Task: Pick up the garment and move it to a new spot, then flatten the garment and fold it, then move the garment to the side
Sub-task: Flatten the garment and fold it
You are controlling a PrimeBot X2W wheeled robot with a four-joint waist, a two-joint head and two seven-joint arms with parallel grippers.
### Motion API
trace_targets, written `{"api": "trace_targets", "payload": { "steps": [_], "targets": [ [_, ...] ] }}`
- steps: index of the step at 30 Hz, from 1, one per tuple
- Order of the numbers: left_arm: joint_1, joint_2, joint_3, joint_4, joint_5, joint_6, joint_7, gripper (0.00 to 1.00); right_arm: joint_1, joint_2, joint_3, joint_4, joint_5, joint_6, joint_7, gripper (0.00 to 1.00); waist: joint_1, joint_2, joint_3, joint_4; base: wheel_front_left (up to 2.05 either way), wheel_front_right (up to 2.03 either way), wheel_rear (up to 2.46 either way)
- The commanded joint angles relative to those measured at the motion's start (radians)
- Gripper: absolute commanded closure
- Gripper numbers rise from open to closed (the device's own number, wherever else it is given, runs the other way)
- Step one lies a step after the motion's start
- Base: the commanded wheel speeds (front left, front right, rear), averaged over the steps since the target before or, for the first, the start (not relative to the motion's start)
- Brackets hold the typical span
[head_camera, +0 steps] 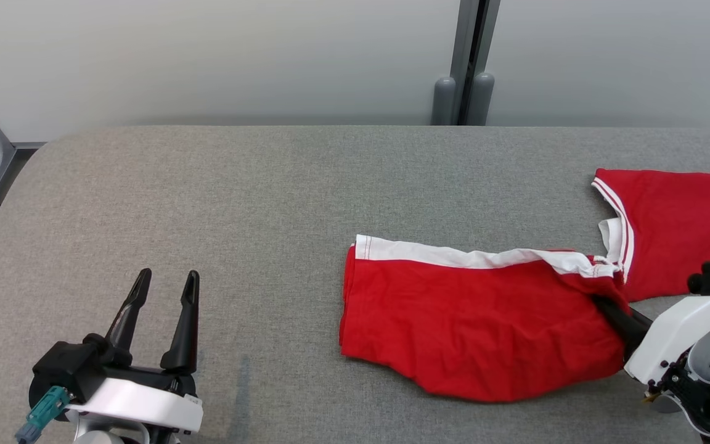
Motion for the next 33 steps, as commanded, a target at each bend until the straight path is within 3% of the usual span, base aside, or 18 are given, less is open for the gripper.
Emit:
{"api": "trace_targets", "payload": {
  "steps": [1,7,13,18,21,30,33],
  "targets": [
    [0.010,0.008,0.000,0.002,0.000,-0.002,0.000,0.00,0.018,0.002,-0.011,-0.025,0.012,0.000,0.022,1.00,0.0000,0.0000,0.000,0.001,0.00,0.00,0.00],
    [0.000,0.007,-0.010,0.014,-0.007,-0.002,0.000,0.00,0.079,0.091,-0.097,-0.238,0.144,0.000,0.194,1.00,0.0000,0.0000,0.001,0.026,0.00,0.00,0.00],
    [-0.015,-0.005,-0.018,0.027,-0.013,-0.002,-0.001,0.00,0.051,0.207,-0.180,-0.270,0.258,0.001,0.276,1.00,0.0000,0.0000,0.004,0.073,0.00,0.00,0.00],
    [-0.024,-0.008,-0.028,0.040,-0.017,-0.002,0.000,0.00,-0.017,0.236,-0.190,-0.184,0.317,0.001,0.247,1.00,0.0000,0.0000,0.007,0.124,0.00,0.00,0.00],
    [-0.028,-0.009,-0.031,0.044,-0.020,-0.002,0.000,0.00,-0.057,0.238,-0.141,-0.100,0.373,0.001,0.218,1.00,0.0000,0.0000,0.010,0.146,0.00,0.00,0.00],
    [-0.029,-0.007,-0.034,0.055,-0.021,-0.002,0.000,0.00,-0.196,0.235,-0.021,0.179,0.394,0.001,0.092,1.00,0.0000,0.0000,0.008,0.193,0.00,0.00,0.00],
    [-0.027,-0.007,-0.033,0.056,-0.021,-0.002,0.000,0.00,-0.227,0.235,0.018,0.235,0.410,0.001,0.078,0.45,0.0000,0.0000,0.007,0.199,0.00,0.00,0.00]
  ]
}}
